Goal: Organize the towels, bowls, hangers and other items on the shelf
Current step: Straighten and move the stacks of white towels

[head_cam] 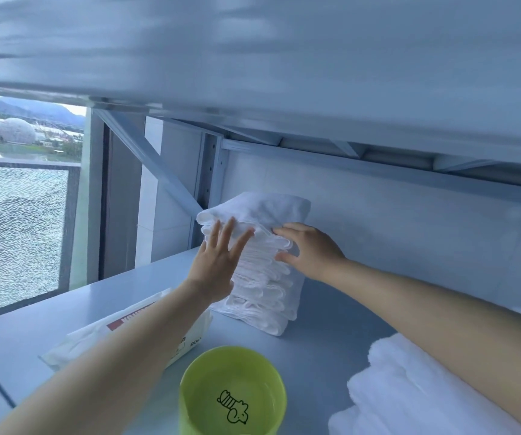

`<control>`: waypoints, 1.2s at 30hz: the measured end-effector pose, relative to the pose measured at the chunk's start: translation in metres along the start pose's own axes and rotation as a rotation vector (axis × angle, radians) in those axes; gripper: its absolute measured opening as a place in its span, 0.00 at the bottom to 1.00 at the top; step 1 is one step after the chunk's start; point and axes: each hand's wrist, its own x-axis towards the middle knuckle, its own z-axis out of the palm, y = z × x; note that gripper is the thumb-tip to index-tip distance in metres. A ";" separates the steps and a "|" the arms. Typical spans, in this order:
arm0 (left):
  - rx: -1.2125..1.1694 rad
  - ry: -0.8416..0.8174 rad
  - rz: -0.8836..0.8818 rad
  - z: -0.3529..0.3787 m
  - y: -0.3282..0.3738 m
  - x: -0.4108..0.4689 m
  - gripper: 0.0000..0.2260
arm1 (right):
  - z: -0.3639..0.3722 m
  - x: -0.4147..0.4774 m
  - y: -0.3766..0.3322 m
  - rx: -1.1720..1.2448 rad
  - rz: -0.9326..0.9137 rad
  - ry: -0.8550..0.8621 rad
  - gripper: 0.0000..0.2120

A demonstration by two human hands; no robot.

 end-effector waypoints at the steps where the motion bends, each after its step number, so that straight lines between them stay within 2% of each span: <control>1: -0.040 0.012 0.005 -0.002 0.002 -0.002 0.47 | -0.001 0.000 -0.001 -0.004 0.004 -0.018 0.26; 6: -0.201 0.059 0.009 -0.014 0.004 -0.010 0.41 | -0.025 0.000 -0.002 0.001 -0.003 -0.158 0.30; 14: -0.306 0.071 0.020 -0.045 0.022 -0.030 0.36 | -0.083 -0.034 0.010 -0.072 0.047 -0.177 0.25; 23: -0.468 0.062 0.175 -0.081 0.085 -0.070 0.32 | -0.119 -0.110 0.011 0.116 0.208 -0.023 0.16; 26: -0.518 0.042 0.222 -0.090 0.116 -0.084 0.28 | -0.128 -0.143 0.007 0.133 0.243 0.020 0.12; 30: -0.638 0.115 0.267 -0.108 0.151 -0.101 0.22 | -0.141 -0.184 0.001 0.102 0.272 0.040 0.08; 36: -0.667 0.164 0.397 -0.137 0.177 -0.124 0.28 | -0.166 -0.226 -0.002 0.095 0.296 0.072 0.05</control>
